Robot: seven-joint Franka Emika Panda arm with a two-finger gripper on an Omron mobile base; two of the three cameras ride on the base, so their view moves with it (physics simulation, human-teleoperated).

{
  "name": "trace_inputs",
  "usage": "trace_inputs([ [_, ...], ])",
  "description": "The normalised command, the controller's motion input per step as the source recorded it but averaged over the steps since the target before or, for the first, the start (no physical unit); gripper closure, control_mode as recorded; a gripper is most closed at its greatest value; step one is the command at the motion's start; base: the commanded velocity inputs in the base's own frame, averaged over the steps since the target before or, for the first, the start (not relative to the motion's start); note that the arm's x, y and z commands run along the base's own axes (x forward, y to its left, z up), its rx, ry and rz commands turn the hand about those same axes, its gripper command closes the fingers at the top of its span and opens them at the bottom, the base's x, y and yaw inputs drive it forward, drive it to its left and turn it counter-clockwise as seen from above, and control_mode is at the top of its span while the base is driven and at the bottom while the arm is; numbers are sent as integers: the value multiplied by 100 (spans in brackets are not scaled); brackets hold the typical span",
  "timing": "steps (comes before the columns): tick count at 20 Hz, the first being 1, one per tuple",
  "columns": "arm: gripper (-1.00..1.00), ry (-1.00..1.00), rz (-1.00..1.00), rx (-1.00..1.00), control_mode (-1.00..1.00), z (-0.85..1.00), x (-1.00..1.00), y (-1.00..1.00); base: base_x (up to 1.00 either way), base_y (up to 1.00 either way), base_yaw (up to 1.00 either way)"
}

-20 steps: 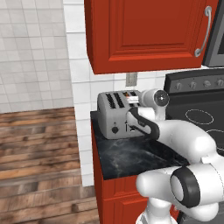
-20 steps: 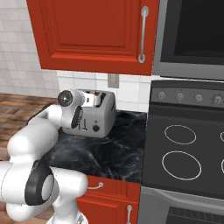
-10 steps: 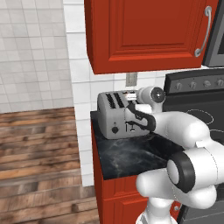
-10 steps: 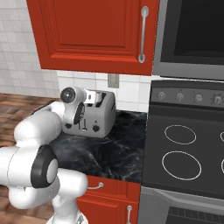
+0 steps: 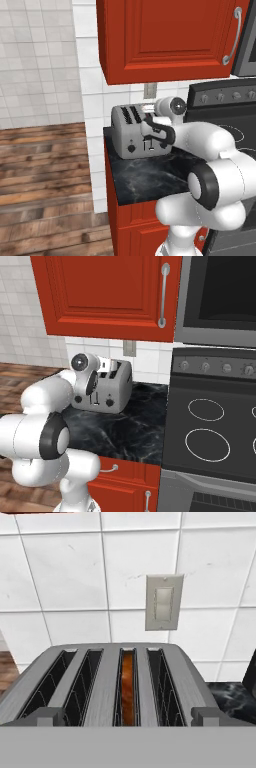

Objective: Start the toaster. Once the lever pops up, take the bread to the plate on the dining counter.

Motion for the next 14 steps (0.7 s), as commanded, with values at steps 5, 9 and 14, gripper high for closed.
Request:
trace_inputs([
  [5,-100,3,0,0,-100,-1,11,0,0,0,0],
  [9,-100,3,0,0,-100,-5,10,0,0,0,0],
  [14,-100,3,0,0,-100,-6,10,0,0,0,0],
])
